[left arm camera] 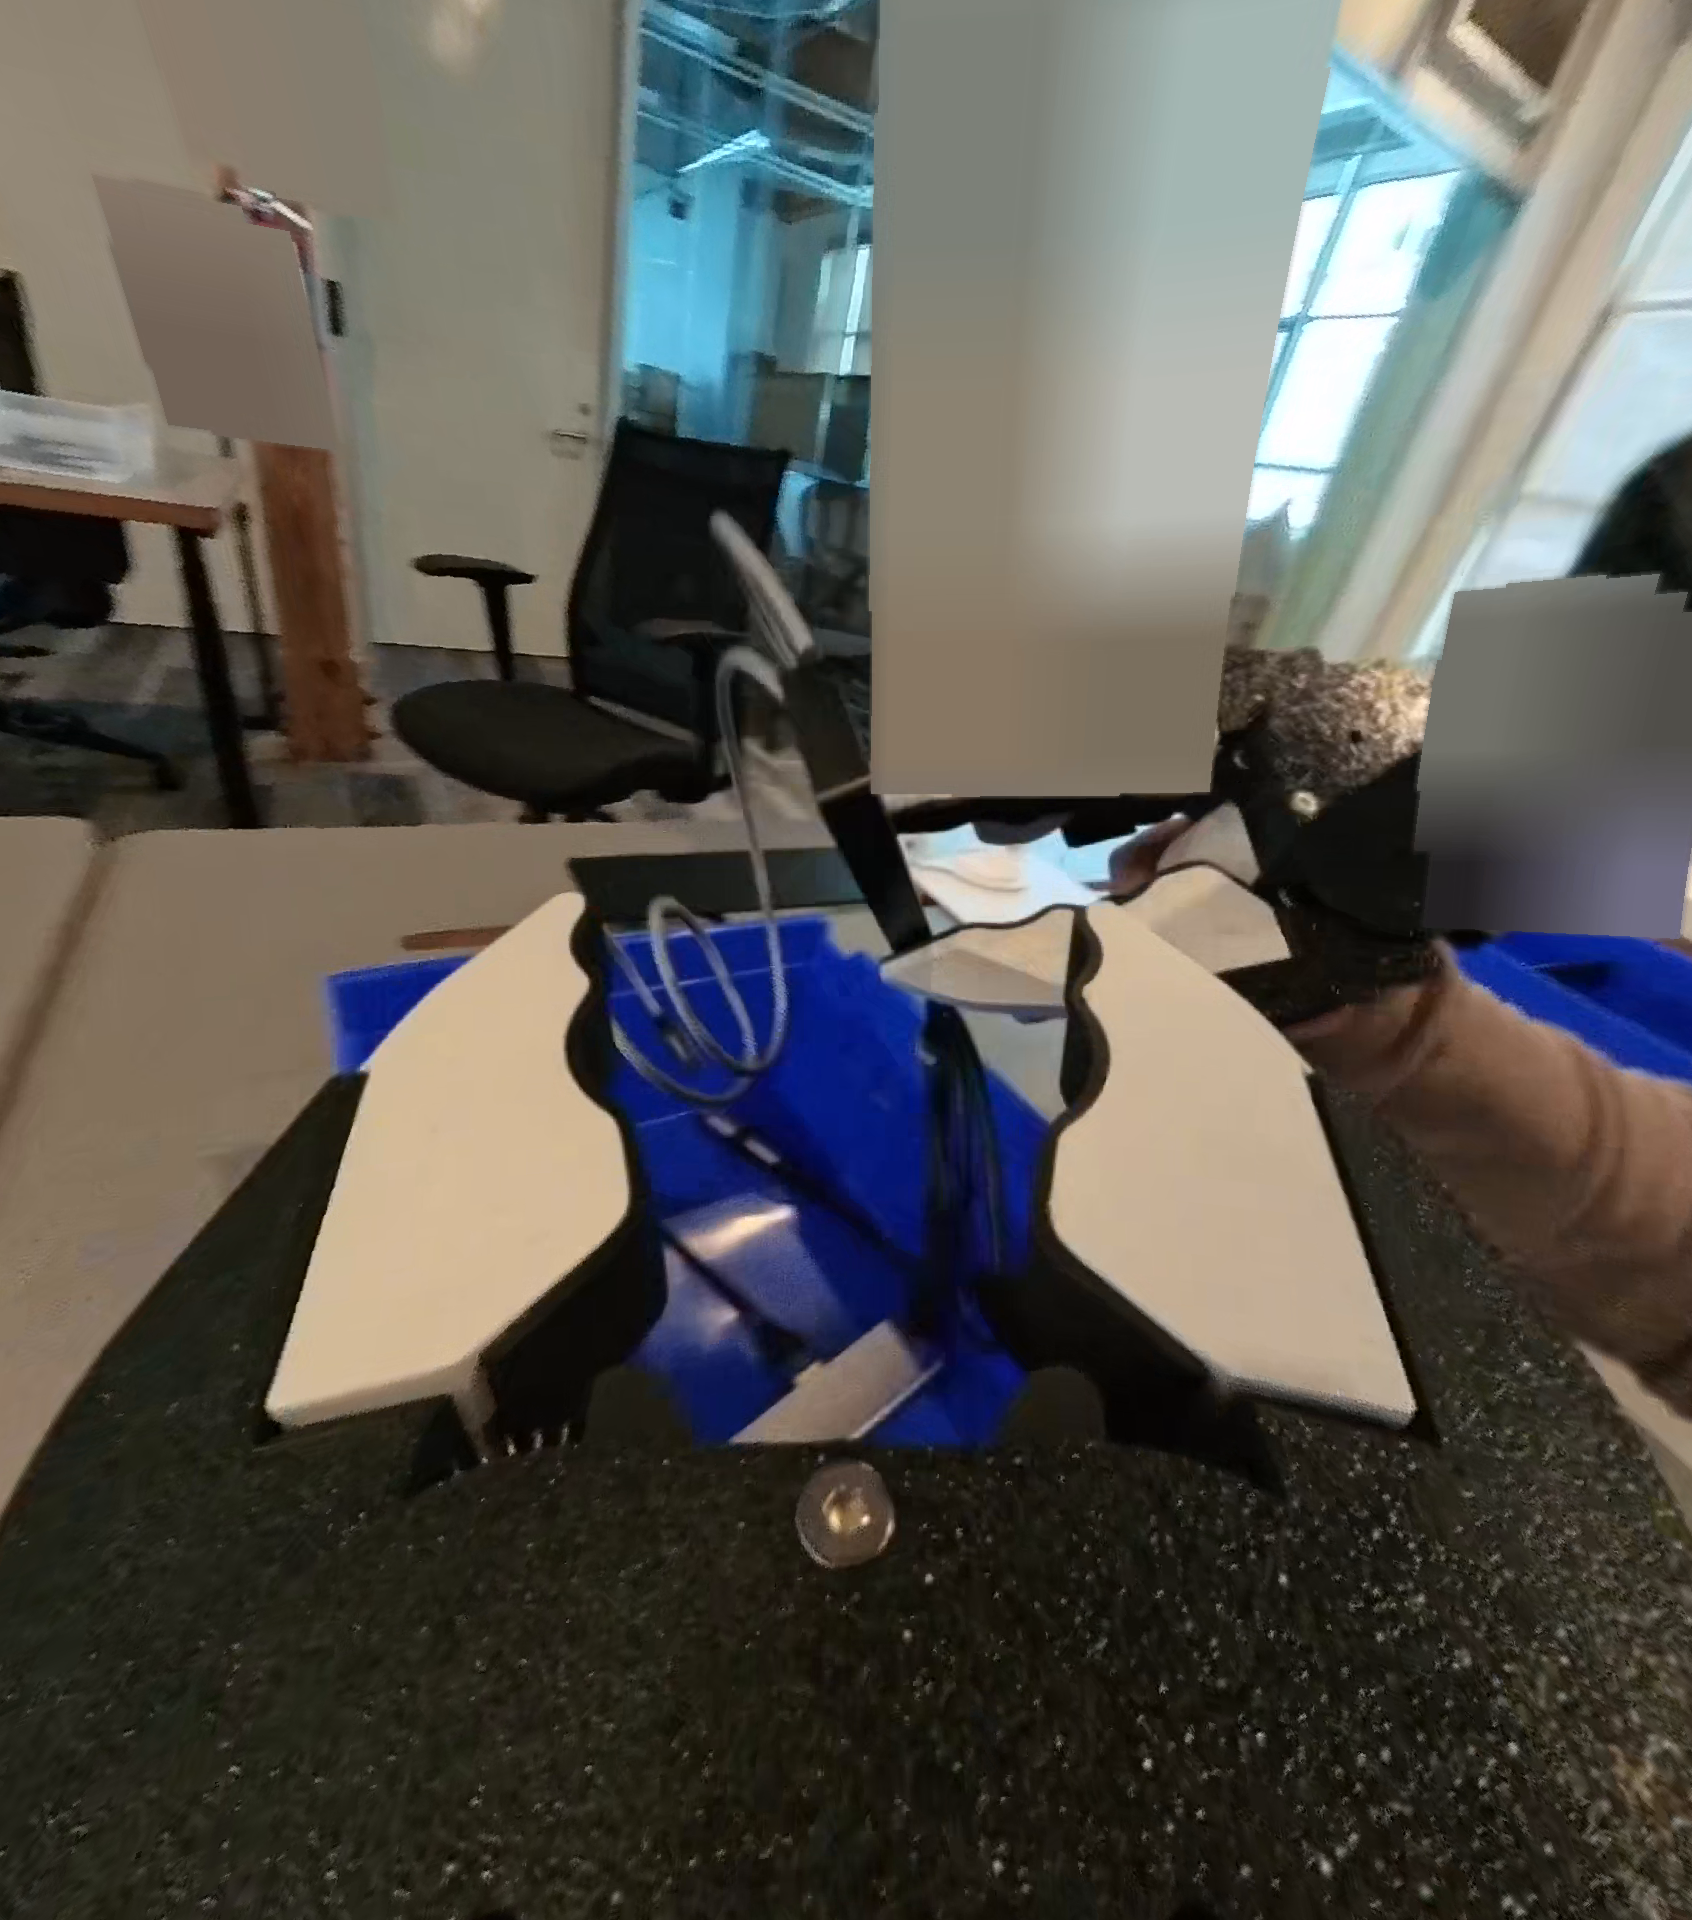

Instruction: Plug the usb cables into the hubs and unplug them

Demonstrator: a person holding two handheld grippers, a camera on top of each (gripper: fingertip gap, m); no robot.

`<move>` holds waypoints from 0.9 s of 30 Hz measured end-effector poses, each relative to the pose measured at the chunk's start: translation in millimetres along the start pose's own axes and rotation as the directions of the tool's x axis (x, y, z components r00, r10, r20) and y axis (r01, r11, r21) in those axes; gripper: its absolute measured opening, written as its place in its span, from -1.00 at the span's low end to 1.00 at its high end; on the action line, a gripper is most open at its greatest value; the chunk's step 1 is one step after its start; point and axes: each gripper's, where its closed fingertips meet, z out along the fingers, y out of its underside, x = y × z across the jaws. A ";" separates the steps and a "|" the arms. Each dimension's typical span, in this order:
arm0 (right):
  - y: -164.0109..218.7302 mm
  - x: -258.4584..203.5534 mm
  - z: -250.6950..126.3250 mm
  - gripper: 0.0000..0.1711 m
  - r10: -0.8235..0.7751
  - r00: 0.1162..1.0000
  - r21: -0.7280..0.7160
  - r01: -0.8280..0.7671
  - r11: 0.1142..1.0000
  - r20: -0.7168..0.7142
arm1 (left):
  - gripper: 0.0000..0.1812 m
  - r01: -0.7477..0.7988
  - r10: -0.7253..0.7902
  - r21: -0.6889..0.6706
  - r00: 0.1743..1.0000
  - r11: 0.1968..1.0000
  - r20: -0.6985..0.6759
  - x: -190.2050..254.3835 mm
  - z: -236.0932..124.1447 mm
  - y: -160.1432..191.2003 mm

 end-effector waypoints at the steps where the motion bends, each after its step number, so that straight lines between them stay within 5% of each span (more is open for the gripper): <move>1: -6.3 0.7 -8.7 -0.60 -0.026 0.999 0.037 0.028 0.999 -0.045 | -0.08 0.020 -0.019 0.005 0.999 1.000 -0.037 8.3 6.1 1.2; 5: -19.2 -5.7 -34.2 -0.60 -0.146 0.972 0.093 0.165 0.982 -0.186 | -0.21 0.059 -0.050 0.043 0.982 0.997 -0.183 43.3 21.6 1.1; 9: -19.6 -13.6 -48.3 -0.60 -0.240 0.933 0.091 0.273 0.958 -0.270 | -0.86 0.034 -0.019 0.071 0.980 0.997 -0.197 58.6 24.6 0.8; 15: -7.6 -21.3 -58.4 -0.58 -0.277 0.917 0.121 0.322 0.939 -0.287 | -0.87 -0.032 0.020 -0.044 0.969 0.999 -0.246 67.2 27.1 15.9; 18: 0.4 -18.7 -67.0 -0.54 -0.203 0.964 0.185 0.234 0.955 -0.169 | -0.85 -0.127 0.116 -0.028 0.961 0.992 -0.250 68.4 29.1 19.4; 22: -0.1 -1.9 -93.9 -0.59 0.063 0.997 0.350 -0.076 0.934 0.049 | -0.87 -0.257 0.244 -0.044 0.948 0.965 -0.204 61.2 29.5 25.7; 27: -12.1 -13.3 -116.7 -0.66 0.298 0.823 0.323 -0.484 0.813 0.483 | -0.87 -0.246 0.223 -0.042 0.928 0.968 -0.298 75.2 30.8 30.6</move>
